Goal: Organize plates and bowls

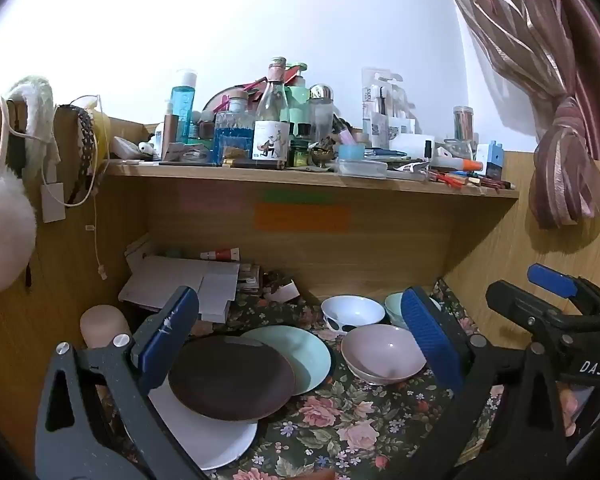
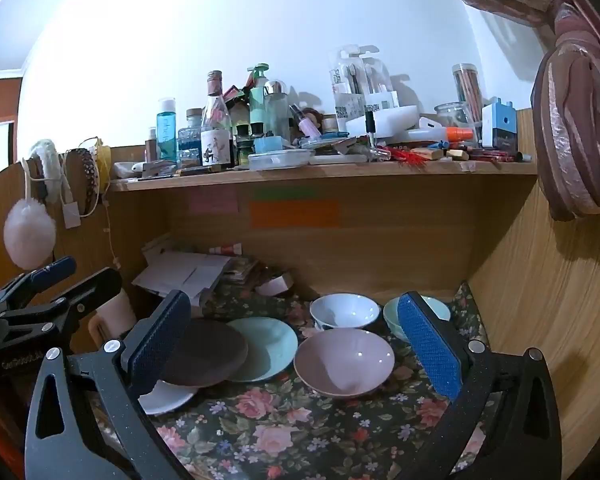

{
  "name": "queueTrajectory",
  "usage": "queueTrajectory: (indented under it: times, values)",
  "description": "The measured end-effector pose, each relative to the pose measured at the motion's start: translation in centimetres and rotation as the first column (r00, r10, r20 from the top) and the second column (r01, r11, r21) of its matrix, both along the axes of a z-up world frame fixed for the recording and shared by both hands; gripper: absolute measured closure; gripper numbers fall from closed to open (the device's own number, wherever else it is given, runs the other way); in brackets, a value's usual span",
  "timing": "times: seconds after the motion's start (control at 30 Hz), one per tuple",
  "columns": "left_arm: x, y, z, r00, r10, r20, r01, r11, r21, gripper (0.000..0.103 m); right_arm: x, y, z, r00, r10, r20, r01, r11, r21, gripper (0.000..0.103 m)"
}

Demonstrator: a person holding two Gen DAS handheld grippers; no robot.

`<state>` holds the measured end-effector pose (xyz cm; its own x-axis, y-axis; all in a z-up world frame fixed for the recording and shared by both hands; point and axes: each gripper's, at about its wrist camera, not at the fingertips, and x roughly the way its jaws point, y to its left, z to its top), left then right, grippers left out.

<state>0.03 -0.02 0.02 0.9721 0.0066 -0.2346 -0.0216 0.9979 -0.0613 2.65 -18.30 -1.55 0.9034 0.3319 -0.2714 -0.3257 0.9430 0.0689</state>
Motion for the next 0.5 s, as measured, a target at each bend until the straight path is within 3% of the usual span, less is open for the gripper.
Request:
queueTrajectory:
  times: [0.5]
  values:
    - [0.24, -0.87, 0.39, 1.0, -0.001, 0.017, 0.001, 1.0, 0.005, 0.0, -0.42, 0.14, 0.14, 1.0, -0.004, 0.016, 0.004, 1.0, -0.011, 0.0]
